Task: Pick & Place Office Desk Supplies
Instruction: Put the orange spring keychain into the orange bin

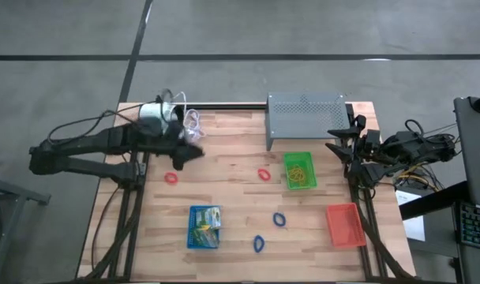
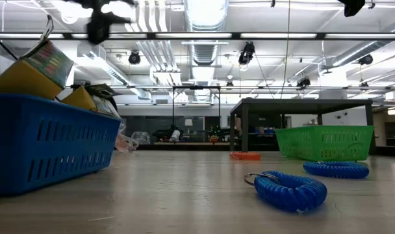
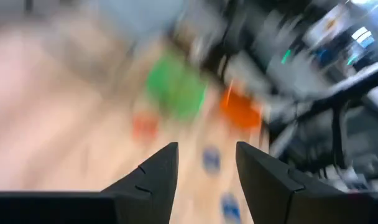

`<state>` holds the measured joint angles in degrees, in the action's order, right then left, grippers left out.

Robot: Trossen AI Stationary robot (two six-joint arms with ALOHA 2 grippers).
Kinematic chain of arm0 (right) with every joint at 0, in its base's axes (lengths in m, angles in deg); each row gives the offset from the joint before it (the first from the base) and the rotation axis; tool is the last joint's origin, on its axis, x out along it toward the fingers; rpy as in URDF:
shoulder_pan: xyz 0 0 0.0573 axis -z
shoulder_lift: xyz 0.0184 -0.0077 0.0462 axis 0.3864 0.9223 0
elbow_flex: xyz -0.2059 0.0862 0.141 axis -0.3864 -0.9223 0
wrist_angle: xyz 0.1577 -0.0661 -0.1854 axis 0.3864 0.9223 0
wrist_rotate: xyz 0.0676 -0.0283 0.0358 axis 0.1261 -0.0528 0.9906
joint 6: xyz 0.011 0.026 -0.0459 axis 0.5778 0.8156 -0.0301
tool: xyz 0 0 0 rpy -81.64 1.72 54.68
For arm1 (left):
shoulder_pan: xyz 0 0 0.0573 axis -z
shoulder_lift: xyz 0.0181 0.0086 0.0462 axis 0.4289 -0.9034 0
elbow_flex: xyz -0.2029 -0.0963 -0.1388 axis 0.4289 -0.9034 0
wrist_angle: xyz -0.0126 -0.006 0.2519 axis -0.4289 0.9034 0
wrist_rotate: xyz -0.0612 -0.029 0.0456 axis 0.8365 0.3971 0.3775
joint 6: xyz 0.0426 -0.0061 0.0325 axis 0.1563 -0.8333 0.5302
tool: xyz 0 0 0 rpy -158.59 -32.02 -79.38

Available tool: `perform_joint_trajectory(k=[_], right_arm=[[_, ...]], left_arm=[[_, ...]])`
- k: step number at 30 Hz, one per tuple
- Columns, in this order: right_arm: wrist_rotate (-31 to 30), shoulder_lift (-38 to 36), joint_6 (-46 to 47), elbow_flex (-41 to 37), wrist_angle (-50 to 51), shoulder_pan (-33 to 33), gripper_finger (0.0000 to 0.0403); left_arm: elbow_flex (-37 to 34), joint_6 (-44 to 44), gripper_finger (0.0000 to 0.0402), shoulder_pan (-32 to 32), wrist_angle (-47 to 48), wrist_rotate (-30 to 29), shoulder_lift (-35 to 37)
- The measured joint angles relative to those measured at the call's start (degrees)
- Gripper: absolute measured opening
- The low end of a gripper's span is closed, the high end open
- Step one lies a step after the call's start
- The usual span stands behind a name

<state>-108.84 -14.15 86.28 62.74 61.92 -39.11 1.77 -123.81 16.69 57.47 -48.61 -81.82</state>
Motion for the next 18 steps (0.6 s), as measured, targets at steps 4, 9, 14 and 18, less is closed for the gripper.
perform_joint_trajectory(k=[4,9,14,18], right_arm=[[-0.01,0.00,0.00,0.00,0.00,0.01,0.0199],[-0.01,0.00,0.00,-0.01,0.00,0.01,0.0199],[-0.01,0.00,0.00,0.00,0.00,0.02,0.0199],[-0.01,0.00,0.00,-0.02,0.00,0.02,0.0199]], left_arm=[[0.00,-14.14,0.0166,0.54,19.60,1.16,0.16],[-0.38,-27.52,0.0166,1.22,35.07,-2.75,-1.65],[-0.42,-30.66,0.0166,1.59,36.17,-4.37,-5.78],[-0.42,-33.68,0.0166,1.59,36.44,-4.27,-8.96]])
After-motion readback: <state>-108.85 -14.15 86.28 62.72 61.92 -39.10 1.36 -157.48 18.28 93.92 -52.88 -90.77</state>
